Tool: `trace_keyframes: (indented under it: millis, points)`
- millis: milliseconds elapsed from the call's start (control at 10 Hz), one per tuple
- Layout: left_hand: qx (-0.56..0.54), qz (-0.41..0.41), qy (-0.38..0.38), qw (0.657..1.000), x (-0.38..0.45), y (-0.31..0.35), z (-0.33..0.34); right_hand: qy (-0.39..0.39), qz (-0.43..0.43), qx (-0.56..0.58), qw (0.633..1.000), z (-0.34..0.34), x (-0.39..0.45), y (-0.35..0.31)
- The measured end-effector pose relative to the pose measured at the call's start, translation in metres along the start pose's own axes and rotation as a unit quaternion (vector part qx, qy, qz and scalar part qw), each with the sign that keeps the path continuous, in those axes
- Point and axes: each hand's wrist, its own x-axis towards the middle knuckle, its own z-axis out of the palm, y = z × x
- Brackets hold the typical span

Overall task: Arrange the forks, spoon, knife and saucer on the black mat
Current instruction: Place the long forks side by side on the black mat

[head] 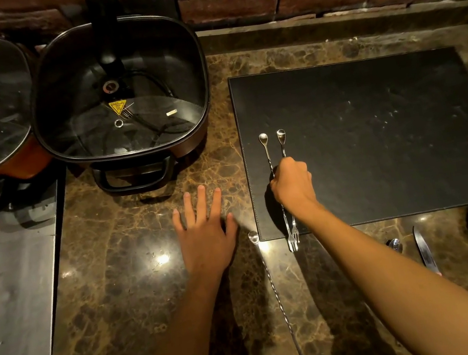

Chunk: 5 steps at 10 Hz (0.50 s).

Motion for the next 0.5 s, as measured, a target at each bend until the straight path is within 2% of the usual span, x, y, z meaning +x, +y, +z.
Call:
trace_keyframes:
  millis: [300,400,500]
  points:
    - [0.007,-0.002,0.003,1.0,0.0,0.0,0.002,0.026,-0.051,0.012,0.998,-0.008,-0.027,0.0]
    - [0.006,-0.001,0.009,1.0,0.0,0.0,0.003,-0.02,-0.087,0.026,0.996,-0.002,-0.064,0.007]
    - [0.006,-0.002,0.008,1.0,0.001,0.0,0.003,-0.109,-0.115,0.0,0.987,0.013,-0.113,0.029]
